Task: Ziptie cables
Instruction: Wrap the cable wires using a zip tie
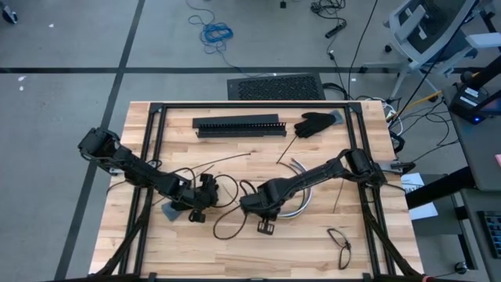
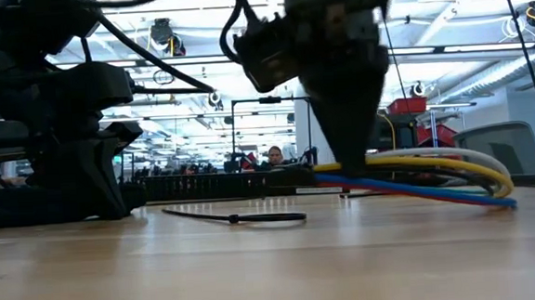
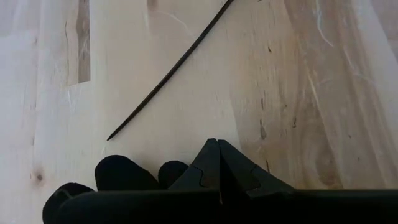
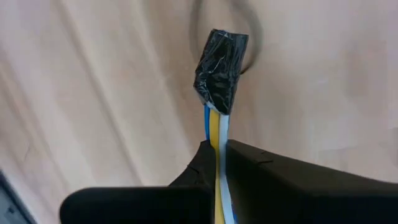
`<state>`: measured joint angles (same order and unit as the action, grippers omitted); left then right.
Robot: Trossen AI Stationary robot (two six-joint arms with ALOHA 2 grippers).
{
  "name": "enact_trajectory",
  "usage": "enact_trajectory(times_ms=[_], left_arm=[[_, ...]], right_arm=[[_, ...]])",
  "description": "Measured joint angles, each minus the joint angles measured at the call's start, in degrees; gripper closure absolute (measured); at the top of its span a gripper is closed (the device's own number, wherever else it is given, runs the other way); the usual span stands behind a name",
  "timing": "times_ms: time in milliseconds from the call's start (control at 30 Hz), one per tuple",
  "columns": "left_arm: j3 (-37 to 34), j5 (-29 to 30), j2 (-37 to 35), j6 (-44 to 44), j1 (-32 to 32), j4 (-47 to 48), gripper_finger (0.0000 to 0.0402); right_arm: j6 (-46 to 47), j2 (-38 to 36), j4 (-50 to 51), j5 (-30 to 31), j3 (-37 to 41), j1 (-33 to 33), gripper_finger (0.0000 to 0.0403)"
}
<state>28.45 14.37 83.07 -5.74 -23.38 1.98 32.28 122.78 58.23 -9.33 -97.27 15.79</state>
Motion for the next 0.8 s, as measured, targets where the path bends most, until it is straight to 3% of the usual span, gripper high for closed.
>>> enact_trajectory(times_ms=[500, 800], left_arm=[[0.02, -0.04, 0.00, -3.02, -0.08, 0.00, 0.0401], [0.02, 0.68, 0.02, -3.02, -1.54, 0.02, 0.0401]], right_arm=[[-0.52, 0.35, -2.33, -1.55, -0.07, -0.39, 0.0396], [0.01, 0.35, -3.40, -1.24, -0.07, -0.44, 0.0348]])
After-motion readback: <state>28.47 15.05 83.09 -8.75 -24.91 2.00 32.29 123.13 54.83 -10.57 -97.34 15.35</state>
